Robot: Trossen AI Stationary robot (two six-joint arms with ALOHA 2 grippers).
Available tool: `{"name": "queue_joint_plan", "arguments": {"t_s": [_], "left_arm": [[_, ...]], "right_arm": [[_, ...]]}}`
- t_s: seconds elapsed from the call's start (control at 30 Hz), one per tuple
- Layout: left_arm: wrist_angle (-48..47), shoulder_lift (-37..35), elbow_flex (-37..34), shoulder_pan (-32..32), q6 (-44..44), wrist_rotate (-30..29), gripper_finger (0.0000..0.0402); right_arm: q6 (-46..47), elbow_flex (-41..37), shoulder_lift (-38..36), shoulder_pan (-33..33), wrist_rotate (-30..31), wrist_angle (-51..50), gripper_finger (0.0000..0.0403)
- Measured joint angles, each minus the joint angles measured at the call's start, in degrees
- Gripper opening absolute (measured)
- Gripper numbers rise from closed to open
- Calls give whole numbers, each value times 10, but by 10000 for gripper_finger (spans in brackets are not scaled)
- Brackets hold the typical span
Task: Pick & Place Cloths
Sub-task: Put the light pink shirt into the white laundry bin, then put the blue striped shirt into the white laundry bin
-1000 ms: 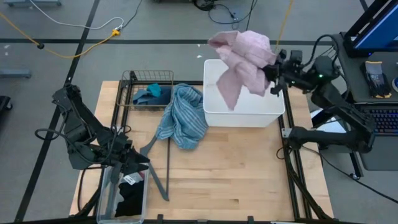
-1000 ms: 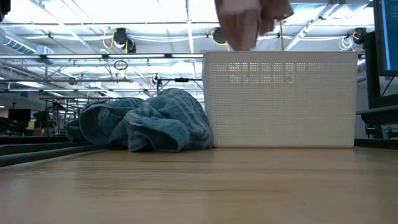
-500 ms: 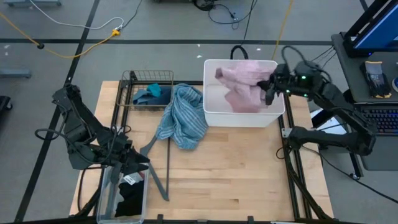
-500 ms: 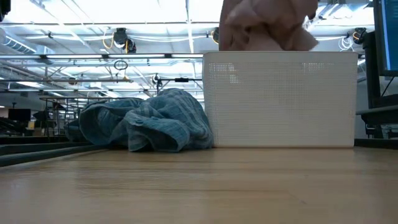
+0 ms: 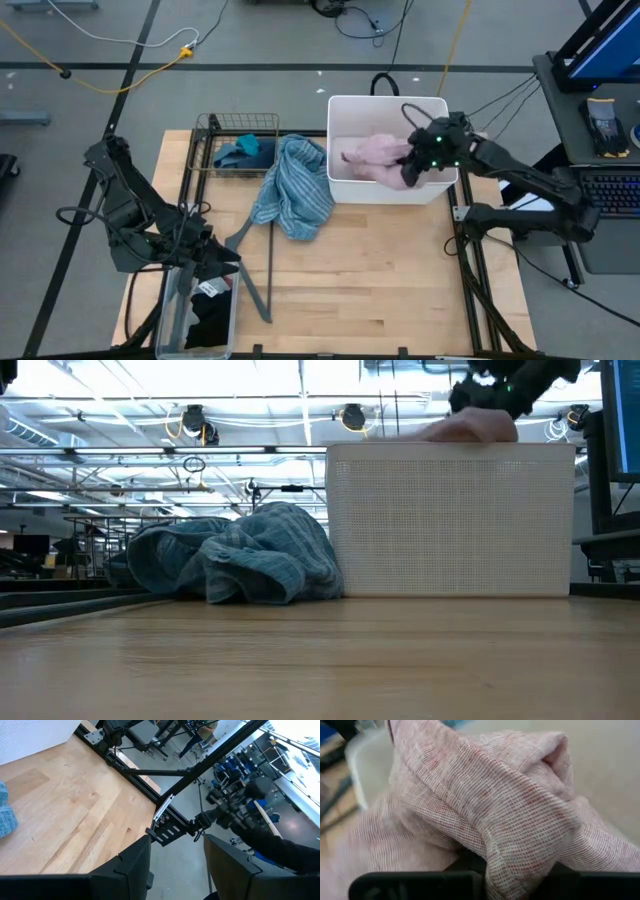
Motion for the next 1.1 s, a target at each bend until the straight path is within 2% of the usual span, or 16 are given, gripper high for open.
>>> {"name": "queue_joint_plan", "arguments": {"t_s": [0.17,0.3,0.73,1.1], "left_arm": [[0,0,0,0,-5,0,186],[0,0,0,0,-8,0,186],[0,0,0,0,3,-24,186],[5,0,0,27,-3,-33,187]], "right_arm": [[12,-49,14,0,2,9,37],[25,-69,25,0,2,15,70],[38,-78,25,0,1,70,127],[66,-78,-37,-3,13,174,206]]}}
